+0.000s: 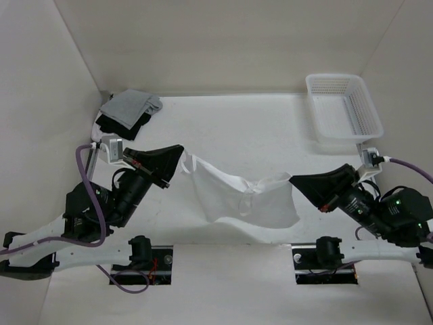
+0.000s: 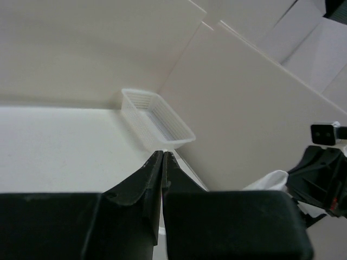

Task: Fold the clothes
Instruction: Flatten the tank top out

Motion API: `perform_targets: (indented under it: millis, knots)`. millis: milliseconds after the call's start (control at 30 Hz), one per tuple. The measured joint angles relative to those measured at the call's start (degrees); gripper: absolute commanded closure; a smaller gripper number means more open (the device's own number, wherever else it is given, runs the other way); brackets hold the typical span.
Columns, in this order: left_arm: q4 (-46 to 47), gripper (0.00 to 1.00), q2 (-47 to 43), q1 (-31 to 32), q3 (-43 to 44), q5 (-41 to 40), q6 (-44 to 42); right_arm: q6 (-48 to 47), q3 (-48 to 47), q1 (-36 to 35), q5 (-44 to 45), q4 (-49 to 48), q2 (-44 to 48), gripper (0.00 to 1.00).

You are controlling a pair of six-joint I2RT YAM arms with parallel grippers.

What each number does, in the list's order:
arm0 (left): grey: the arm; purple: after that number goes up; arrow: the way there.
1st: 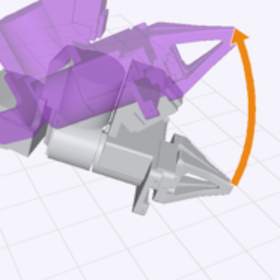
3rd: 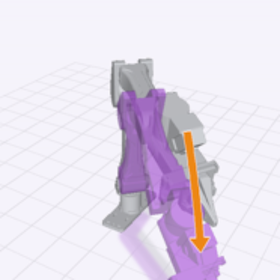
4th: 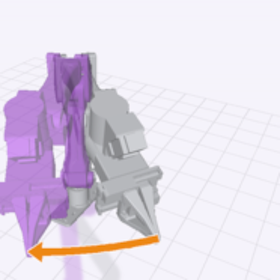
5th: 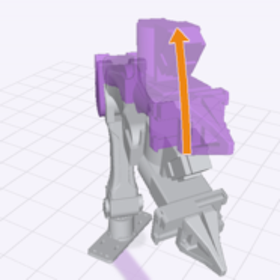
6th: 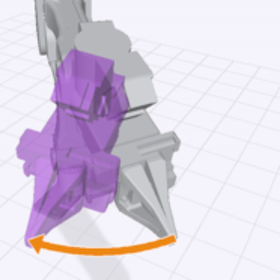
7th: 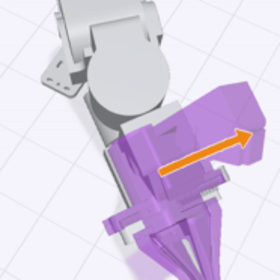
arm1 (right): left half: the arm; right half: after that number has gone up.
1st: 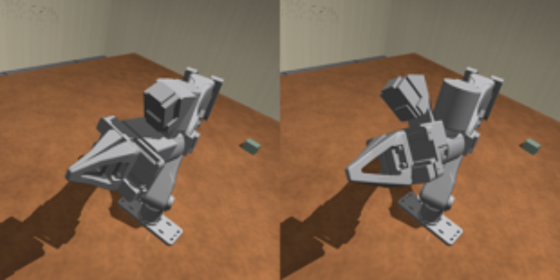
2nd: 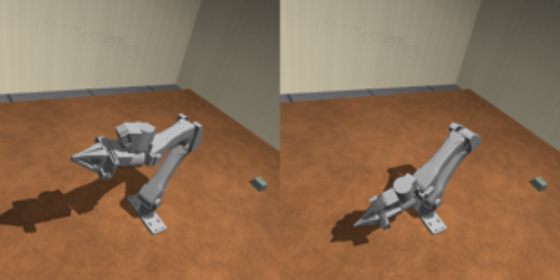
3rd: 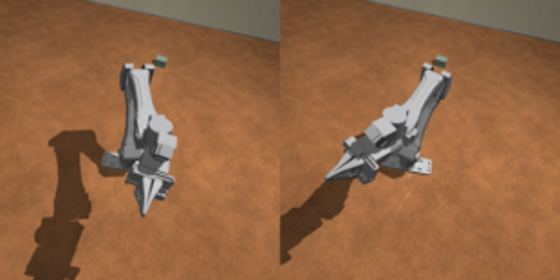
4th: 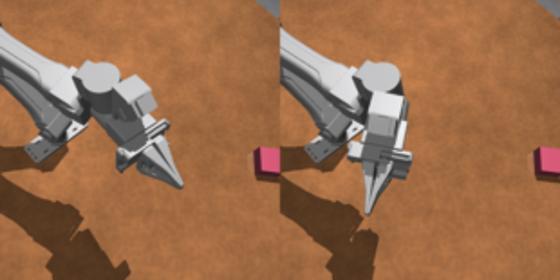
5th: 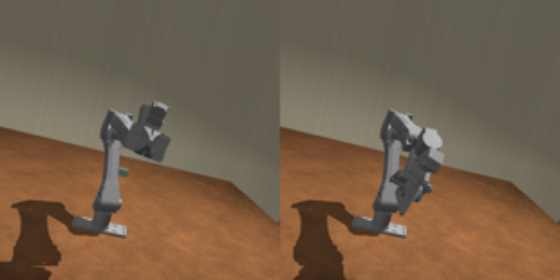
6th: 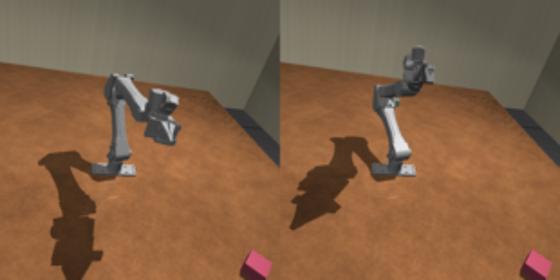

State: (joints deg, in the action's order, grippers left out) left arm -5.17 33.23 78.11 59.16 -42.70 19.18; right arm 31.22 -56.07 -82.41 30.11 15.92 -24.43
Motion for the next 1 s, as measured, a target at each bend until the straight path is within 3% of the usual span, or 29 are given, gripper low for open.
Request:
perform_targets:
  millis: [100,200,300,467,533,567,633,700,833,900,967,1000]
  knots:
    - [3.50,0.96,0.26,-1.29,-0.50,-2.78,-5.16,-2.82,-0.66,-3.98,6.19,-1.95,-2.36,0.94]
    - [8.37,0.96,1.25,-5.99,-3.43,-3.93,-8.26,-4.00,0.22,0.11,7.69,-3.63,-7.28,0.94]
    - [12.00,0.96,5.64,-13.68,-7.50,-2.38,-7.96,-2.49,3.43,14.08,1.40,-5.38,-12.83,0.95]
    - [15.58,0.95,26.01,-36.24,-11.23,11.82,-1.64,3.52,10.62,44.48,-17.51,-13.75,-28.22,0.94]
    - [17.18,0.84,37.13,-45.38,-10.14,17.14,0.81,5.81,9.77,53.40,-24.02,-18.82,-39.41,0.92]
    - [17.27,0.75,42.93,-49.22,-8.61,19.30,1.84,6.80,7.87,57.11,-27.02,-20.79,-46.31,0.84]
    - [16.70,0.61,53.79,-55.25,-2.58,22.73,3.65,8.83,0.98,62.51,-31.61,-22.75,-60.15,0.69]
    - [16.11,0.59,61.22,-58.84,4.28,24.92,5.05,10.60,-5.77,65.92,-34.64,-24.06,-70.62,0.63]
    - [16.26,0.63,62.45,-61.61,9.01,26.38,6.91,12.44,-6.67,68.59,-36.15,-24.61,-72.85,0.55]
    - [17.00,0.74,59.28,-61.09,7.61,26.51,7.76,12.35,-3.72,67.91,-35.82,-26.29,-68.85,0.65]
    - [18.80,0.89,54.14,-58.93,2.40,26.05,8.96,12.07,0.85,66.38,-34.75,-27.89,-63.32,0.92]
    - [19.39,0.93,51.32,-57.02,-1.20,25.49,9.40,12.00,3.52,65.33,-34.18,-28.57,-60.17,0.99]
